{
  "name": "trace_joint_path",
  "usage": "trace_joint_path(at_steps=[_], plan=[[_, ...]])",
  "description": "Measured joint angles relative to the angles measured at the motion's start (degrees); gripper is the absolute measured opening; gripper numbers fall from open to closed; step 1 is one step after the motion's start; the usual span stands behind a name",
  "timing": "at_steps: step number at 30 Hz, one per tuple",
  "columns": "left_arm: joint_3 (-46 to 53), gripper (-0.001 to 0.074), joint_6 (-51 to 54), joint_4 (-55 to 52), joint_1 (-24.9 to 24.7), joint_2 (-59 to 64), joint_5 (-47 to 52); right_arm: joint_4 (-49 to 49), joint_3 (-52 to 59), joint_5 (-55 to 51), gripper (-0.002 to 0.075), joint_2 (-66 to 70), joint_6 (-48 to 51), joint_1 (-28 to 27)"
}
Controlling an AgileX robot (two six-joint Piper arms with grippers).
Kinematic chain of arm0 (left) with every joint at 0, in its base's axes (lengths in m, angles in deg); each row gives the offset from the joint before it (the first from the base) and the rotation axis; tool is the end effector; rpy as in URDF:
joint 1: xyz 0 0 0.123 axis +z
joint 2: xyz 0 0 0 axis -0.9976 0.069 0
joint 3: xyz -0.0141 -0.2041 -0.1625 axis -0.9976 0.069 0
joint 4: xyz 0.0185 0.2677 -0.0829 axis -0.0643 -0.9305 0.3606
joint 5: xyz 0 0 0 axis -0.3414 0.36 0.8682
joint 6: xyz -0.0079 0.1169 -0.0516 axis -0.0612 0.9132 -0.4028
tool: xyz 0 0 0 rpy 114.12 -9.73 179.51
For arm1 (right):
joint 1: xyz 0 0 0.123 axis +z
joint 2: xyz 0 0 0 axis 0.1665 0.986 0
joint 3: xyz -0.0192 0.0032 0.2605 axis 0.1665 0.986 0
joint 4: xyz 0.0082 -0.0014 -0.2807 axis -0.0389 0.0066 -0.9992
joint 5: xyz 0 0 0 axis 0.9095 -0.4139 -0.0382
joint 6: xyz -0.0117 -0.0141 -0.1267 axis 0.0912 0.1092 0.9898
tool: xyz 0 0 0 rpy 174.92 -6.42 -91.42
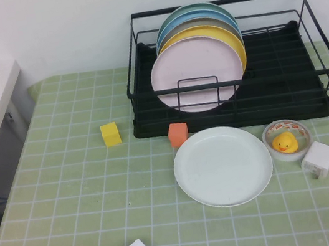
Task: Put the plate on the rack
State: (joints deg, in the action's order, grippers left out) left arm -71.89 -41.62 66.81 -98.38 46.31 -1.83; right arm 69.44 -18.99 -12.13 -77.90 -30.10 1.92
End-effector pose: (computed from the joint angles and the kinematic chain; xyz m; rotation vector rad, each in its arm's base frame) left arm 0.1437 -0.0310 0.1966 0.0193 1.6035 -0.3111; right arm 0.1408 -0.0233 0.1679 0.1790 1.8198 -0.0982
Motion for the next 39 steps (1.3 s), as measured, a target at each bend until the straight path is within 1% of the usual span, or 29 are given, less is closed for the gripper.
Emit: trace_joint_path(at_steps=[2, 4, 8, 11, 13, 15, 17, 19, 21, 23, 26, 28, 30, 33, 36, 39], plan=[[0.0, -0.0002, 0.0, 0.0, 0.0, 0.0, -6.35, 0.0, 0.47, 3.07, -0.0002, 0.0, 0.0, 0.0], [0.0, -0.0002, 0.0, 0.0, 0.0, 0.0, -12.4, 0.0, 0.6, 9.78, -0.0002, 0.0, 0.0, 0.0], [0.0, -0.0002, 0.11, -0.12, 0.0, 0.0, -25.61, 0.0, 0.6, 30.75, -0.0002, 0.0, 0.0, 0.0], [0.0, -0.0002, 0.11, -0.21, 0.0, 0.0, -33.13, 0.22, 0.6, 47.62, -0.0002, 0.0, -0.22, 0.0], [0.0, -0.0002, 0.11, -0.34, 0.0, -0.13, -36.34, 1.32, 0.6, 58.34, -0.0002, 0.0, -1.86, 0.0], [0.0, -0.0002, 0.11, -0.46, 0.0, -0.16, -37.54, 2.68, 0.49, 66.46, -0.0002, 0.0, -3.35, 0.0], [0.0, -0.0001, 0.11, -0.46, 0.0, -0.16, -37.42, 4.17, 0.49, 70.28, -0.0002, -0.09, -4.05, 0.0], [0.0, -0.0001, -1.7, -0.46, 0.0, -0.16, -37.45, 4.93, 0.49, 71.35, -0.0002, -0.09, -4.46, 0.0], [0.0, -0.0001, -5.08, -0.7, 0.0, -0.16, -37.1, 5.26, 0.49, 71.49, -0.0002, -0.09, -4.86, 0.0], [-1.64, -0.0001, -7.75, -1.27, 0.0, -0.16, -31.96, 5.68, 0.22, 69.46, -0.0002, -0.09, -6.28, 0.0], [-8.27, -0.0001, -8.86, -1.51, 0.0, -0.16, -17.8, 6.0, -4.35, 54.81, -0.0002, -0.09, -10.46, 0.0], [-14.14, -0.0001, -9.63, -1.51, 0.0, 0.68, -9.51, 5.23, -9.78, 41.95, -0.0002, -0.09, -11.48, 0.0], [-19.37, -0.0001, -10.18, -1.51, 0.0, 3.32, -1.62, 2.17, -14.43, 33.18, -0.0002, 0.85, -11.89, 0.0], [-26.6, -0.0001, -10.35, -1.51, 0.0, 10.23, 10.29, -3.46, -20.35, 24.58, -0.0002, 5.17, -12.14, 0.0], [-32.45, -0.0001, -10.35, -1.51, 0.0, 19.53, 21.33, -6.01, -23.03, 17.58, -0.0002, 10.35, -12.3, 0.0], [-34.72, -0.0002, -10.35, -0.89, 0.04, 27.75, 25.46, -6.46, -23.55, 11.14, -0.0002, 16.04, -12.3, 0.0]])
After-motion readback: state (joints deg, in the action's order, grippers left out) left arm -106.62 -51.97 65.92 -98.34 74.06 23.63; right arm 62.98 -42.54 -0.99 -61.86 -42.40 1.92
